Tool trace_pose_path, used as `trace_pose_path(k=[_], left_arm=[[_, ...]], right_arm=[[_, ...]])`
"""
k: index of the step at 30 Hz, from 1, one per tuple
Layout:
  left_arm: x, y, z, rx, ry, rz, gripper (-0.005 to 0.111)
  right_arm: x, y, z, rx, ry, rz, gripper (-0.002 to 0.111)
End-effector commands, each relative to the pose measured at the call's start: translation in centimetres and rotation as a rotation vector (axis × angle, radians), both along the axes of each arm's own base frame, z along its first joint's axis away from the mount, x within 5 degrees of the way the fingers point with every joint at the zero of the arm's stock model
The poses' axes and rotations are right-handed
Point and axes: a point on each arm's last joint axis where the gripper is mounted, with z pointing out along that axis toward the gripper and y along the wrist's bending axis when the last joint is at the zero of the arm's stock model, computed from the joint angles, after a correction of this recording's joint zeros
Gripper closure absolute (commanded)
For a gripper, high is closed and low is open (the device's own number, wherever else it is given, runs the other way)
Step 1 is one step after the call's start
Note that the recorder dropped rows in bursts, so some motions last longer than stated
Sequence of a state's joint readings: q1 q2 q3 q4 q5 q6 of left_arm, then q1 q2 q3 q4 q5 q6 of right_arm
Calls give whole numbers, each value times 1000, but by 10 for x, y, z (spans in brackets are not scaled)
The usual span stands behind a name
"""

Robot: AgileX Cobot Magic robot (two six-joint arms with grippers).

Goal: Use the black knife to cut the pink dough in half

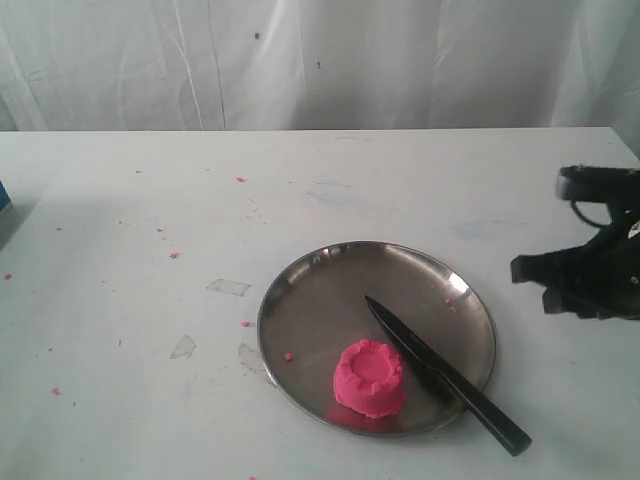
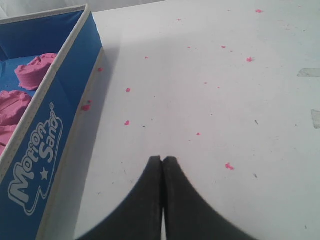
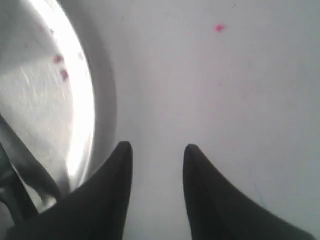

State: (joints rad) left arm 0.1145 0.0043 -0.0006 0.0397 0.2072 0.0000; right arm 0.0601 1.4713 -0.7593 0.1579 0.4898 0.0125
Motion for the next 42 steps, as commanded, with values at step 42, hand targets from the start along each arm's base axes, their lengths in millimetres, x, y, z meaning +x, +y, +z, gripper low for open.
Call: trace_pose_path(k=[42], left_arm=[[0, 0, 1, -9, -10, 3, 107]], right_arm=[[-26, 7, -56, 508, 376, 396, 54]])
